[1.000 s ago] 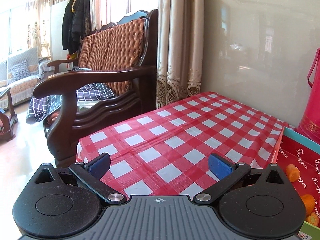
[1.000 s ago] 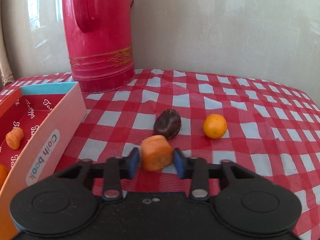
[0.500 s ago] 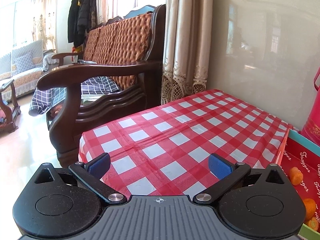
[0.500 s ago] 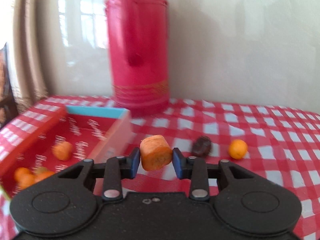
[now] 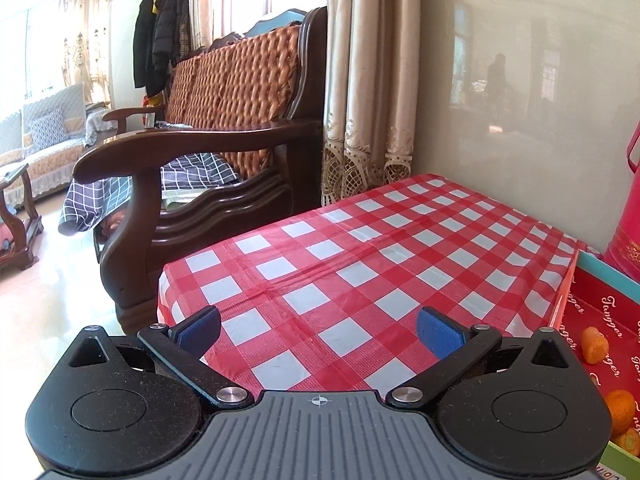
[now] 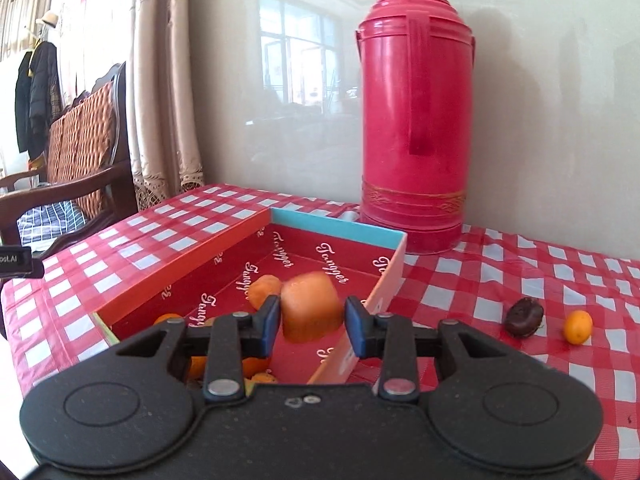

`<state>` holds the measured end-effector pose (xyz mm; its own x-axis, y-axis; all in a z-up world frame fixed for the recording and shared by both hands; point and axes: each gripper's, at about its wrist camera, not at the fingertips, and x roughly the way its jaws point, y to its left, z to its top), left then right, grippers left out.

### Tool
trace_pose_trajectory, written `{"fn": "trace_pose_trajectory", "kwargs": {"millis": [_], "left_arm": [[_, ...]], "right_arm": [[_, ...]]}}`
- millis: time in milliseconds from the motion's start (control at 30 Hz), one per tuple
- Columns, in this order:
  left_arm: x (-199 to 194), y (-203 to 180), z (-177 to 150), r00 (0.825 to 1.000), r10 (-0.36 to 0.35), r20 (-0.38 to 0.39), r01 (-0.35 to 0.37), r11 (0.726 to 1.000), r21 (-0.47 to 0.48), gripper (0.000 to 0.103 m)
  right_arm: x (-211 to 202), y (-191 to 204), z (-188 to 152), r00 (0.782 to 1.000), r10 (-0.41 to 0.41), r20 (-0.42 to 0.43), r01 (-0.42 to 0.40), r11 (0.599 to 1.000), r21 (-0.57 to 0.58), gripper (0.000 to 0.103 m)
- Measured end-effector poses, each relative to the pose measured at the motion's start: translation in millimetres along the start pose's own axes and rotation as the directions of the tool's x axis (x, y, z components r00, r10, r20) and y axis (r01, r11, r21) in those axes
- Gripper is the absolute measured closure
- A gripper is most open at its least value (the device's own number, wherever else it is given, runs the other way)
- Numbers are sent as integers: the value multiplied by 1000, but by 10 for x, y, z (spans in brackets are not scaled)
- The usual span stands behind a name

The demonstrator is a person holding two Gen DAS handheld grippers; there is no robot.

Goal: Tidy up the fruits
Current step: 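Carry the carrot chunk with the right tool into the box and open, then move the left tool to the dark date and grasp it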

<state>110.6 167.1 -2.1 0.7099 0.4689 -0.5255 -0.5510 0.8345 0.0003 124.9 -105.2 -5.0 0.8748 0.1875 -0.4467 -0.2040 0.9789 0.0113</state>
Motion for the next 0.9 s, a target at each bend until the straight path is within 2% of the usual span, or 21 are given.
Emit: {"fn": "trace_pose_trajectory", "kwargs": {"millis": [67, 133, 233, 333, 467, 533, 667, 900], "left_arm": [[-1, 0, 2, 1000, 1, -1, -1, 1000, -1, 0], [1, 0, 6, 1000, 3, -5, -3, 1000, -4, 0], [1, -5, 8, 1000, 1, -8, -1, 1000, -6, 0], [-13, -39, 0, 1000, -4, -5, 4, 1000, 2, 0], [-50, -124, -17, 1000, -22, -1, 22, 999, 24, 0], [-85, -186, -29, 999, -35, 4, 35, 999, 37, 0], [-194, -356, -68, 997, -76, 24, 74, 994, 80, 0], [-469, -795, -192, 979, -197, 57, 183, 964, 194, 0]], "right_arm": [[-24, 6, -8, 1000, -6, 8, 6, 1000, -4, 65], [-38, -7, -16, 1000, -17, 21, 17, 1000, 1, 41], [-100, -24, -13, 997, -55, 60, 56, 998, -8, 37], [-191, -95, -9, 989, -103, 101, 102, 995, 16, 25], [-306, -203, -18, 971, -190, 144, 185, 982, 48, 19], [-371, -264, -26, 952, -256, 167, 248, 967, 65, 12], [-522, -413, -46, 898, -389, 206, 375, 921, 105, 6], [-756, -795, -150, 819, -546, 177, 507, 832, 224, 6]]}}
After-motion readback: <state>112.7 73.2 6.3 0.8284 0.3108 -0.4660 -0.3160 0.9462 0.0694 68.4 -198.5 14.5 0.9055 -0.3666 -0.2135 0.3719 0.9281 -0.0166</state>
